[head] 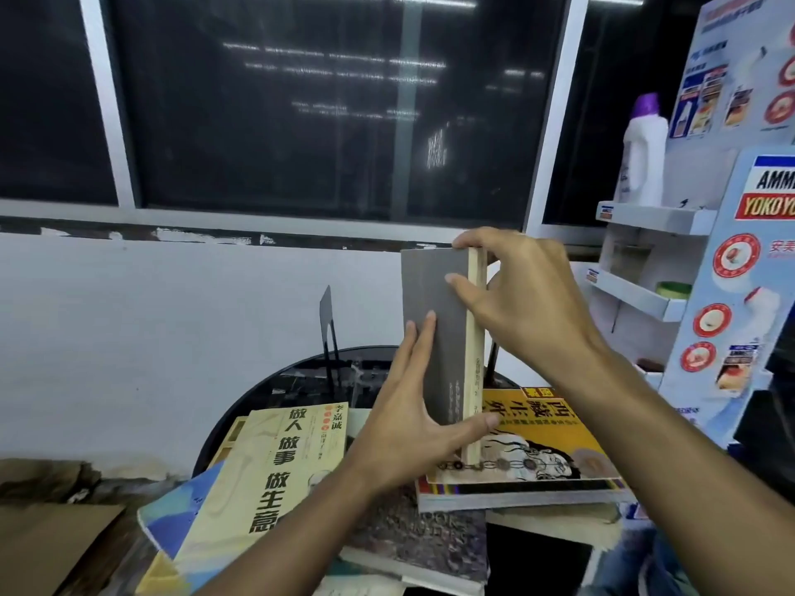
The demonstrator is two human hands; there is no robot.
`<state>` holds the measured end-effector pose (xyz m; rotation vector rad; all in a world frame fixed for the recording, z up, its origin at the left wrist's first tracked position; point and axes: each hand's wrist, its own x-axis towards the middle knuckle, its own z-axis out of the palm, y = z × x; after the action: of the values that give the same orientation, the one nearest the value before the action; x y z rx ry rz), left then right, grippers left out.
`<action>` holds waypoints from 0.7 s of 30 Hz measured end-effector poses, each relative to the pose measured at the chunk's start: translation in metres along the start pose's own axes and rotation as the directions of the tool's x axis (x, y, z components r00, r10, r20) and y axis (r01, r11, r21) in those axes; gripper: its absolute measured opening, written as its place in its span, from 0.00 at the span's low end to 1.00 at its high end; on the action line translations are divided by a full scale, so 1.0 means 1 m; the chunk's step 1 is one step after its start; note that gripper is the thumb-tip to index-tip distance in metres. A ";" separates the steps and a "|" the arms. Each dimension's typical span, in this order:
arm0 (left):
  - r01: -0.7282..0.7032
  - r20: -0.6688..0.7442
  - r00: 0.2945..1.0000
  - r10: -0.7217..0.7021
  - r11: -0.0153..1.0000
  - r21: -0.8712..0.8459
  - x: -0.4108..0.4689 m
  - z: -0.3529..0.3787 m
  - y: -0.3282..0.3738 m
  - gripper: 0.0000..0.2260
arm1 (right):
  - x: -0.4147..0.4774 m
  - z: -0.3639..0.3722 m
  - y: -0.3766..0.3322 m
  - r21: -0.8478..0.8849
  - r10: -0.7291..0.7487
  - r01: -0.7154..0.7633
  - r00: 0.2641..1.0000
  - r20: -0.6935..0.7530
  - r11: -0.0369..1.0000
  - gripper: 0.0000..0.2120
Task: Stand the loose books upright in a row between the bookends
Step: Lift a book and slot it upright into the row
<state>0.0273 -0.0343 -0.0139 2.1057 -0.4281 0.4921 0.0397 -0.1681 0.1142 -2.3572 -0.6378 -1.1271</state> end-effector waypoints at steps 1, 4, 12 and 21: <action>0.011 0.004 1.000 -0.011 1.000 -0.002 0.001 -0.002 -0.003 0.53 | 0.000 0.002 0.000 0.014 0.005 -0.005 1.000 -0.013 1.000 0.17; 0.011 0.007 1.000 -0.011 1.000 0.008 0.008 -0.013 -0.016 0.46 | 0.007 0.008 0.003 0.057 0.007 -0.004 0.998 -0.058 0.998 0.16; 0.123 -0.244 0.967 -0.072 0.972 0.201 0.069 -0.081 -0.094 0.36 | 0.054 0.054 -0.001 0.142 -0.008 0.025 0.993 -0.120 0.990 0.15; 0.298 -0.110 0.955 -0.276 0.884 0.361 0.119 -0.115 -0.159 0.35 | 0.085 0.171 0.010 0.071 0.071 -0.071 0.997 0.009 0.995 0.13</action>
<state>0.1839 0.1335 -0.0075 2.4637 0.0223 0.4838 0.1947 -0.0601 0.0838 -2.3050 -0.5823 -1.0487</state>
